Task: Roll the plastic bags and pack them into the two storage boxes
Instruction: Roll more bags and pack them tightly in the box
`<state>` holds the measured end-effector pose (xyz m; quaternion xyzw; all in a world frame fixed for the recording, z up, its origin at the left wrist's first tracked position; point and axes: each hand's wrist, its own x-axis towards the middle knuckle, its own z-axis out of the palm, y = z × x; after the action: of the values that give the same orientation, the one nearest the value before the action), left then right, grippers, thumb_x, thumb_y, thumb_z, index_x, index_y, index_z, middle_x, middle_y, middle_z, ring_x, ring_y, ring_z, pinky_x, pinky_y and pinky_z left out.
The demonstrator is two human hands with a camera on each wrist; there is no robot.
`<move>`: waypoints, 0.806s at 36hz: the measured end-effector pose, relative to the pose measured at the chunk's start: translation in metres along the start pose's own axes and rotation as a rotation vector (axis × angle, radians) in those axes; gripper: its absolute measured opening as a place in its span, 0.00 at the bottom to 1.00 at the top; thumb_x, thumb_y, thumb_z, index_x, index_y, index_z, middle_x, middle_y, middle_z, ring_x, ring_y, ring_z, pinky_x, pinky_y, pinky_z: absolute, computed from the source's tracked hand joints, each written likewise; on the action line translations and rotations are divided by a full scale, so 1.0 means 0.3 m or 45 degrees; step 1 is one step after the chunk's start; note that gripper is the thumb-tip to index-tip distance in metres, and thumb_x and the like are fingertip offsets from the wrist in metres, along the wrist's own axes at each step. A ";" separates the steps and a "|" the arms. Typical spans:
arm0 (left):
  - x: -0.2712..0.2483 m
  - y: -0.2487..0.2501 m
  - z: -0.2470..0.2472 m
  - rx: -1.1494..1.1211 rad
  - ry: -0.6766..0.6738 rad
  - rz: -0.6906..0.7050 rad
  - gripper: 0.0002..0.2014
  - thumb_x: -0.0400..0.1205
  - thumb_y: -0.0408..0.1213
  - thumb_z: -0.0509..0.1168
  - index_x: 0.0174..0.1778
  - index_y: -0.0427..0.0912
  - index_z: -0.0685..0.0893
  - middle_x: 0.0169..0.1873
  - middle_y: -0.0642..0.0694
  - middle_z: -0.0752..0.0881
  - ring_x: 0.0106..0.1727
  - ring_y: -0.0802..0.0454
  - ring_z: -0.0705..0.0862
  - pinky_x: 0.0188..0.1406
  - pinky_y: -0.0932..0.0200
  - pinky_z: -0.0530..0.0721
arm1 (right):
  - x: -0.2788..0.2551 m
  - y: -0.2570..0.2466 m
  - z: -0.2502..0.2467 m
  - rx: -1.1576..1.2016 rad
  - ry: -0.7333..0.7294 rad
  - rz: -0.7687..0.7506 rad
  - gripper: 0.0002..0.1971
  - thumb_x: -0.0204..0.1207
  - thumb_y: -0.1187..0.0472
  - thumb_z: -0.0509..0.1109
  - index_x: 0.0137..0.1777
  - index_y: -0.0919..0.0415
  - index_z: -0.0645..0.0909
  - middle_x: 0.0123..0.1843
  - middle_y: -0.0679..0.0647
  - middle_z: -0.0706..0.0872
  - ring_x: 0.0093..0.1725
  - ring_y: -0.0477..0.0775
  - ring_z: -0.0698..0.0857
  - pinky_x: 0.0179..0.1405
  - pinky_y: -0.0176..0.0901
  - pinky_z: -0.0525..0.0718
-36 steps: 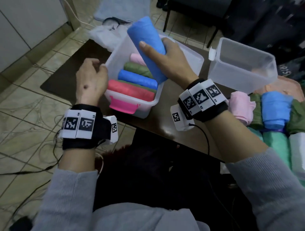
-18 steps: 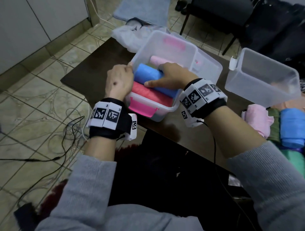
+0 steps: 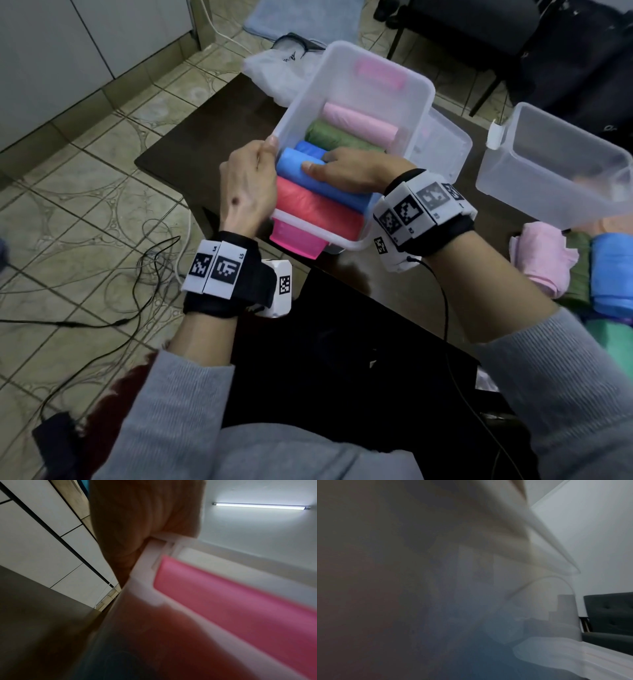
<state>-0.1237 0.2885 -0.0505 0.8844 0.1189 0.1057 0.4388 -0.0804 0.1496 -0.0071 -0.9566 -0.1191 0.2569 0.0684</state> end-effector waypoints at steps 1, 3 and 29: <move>-0.002 -0.001 0.000 -0.007 0.008 0.008 0.20 0.88 0.46 0.50 0.30 0.45 0.71 0.25 0.50 0.71 0.37 0.47 0.72 0.32 0.61 0.58 | 0.001 -0.004 0.013 -0.009 0.019 0.016 0.30 0.84 0.40 0.48 0.75 0.61 0.69 0.76 0.59 0.71 0.74 0.58 0.70 0.69 0.47 0.65; -0.004 -0.003 -0.001 -0.018 0.016 0.022 0.19 0.88 0.46 0.50 0.34 0.44 0.73 0.26 0.51 0.71 0.38 0.47 0.72 0.33 0.62 0.60 | -0.002 -0.014 0.046 0.000 0.110 0.024 0.30 0.84 0.41 0.48 0.78 0.59 0.64 0.77 0.62 0.66 0.76 0.62 0.65 0.74 0.54 0.63; -0.005 -0.008 0.005 -0.051 0.034 0.046 0.19 0.88 0.47 0.50 0.36 0.42 0.75 0.25 0.55 0.73 0.28 0.59 0.71 0.31 0.63 0.62 | -0.032 -0.038 0.163 -0.157 0.296 -0.057 0.35 0.78 0.30 0.46 0.83 0.40 0.42 0.80 0.55 0.60 0.76 0.62 0.63 0.68 0.67 0.64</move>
<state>-0.1249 0.2884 -0.0533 0.8760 0.1067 0.1277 0.4526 -0.1155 0.1614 -0.0423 -0.9794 -0.1474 0.1350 0.0286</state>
